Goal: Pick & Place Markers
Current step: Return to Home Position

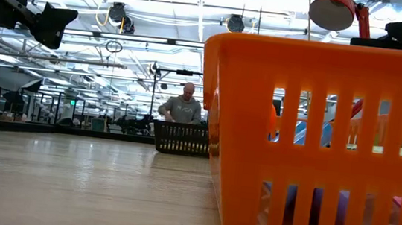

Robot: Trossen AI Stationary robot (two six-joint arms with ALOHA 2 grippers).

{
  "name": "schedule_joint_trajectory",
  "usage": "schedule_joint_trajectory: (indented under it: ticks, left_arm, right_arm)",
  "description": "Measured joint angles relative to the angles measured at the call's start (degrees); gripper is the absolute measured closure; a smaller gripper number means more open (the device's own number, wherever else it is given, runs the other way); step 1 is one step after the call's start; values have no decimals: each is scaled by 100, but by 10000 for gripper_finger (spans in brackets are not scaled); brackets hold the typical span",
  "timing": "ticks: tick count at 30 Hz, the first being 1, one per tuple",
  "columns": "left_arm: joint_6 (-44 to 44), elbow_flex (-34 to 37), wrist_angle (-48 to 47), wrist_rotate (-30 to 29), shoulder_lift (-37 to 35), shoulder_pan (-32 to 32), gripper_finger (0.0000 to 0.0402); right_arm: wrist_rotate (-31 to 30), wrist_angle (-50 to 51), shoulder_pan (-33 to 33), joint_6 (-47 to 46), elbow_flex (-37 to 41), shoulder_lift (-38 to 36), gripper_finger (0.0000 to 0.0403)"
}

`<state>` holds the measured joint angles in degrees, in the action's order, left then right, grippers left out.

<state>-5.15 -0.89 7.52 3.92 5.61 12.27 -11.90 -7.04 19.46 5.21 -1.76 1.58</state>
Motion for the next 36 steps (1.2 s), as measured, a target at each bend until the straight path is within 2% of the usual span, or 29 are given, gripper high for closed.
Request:
schedule_joint_trajectory:
  ticks: [7, 22, 36]
  left_arm:
    - [-2, 0, 0, 0, 0, 0, 92]
    - [-2, 0, 1, 0, 0, 1, 71]
    - [-2, 0, 1, 0, 0, 0, 93]
  right_arm:
    - [0, 1, 2, 0, 0, 0, 124]
    - [0, -1, 2, -1, 0, -1, 124]
    - [0, 1, 2, -2, 0, 0, 124]
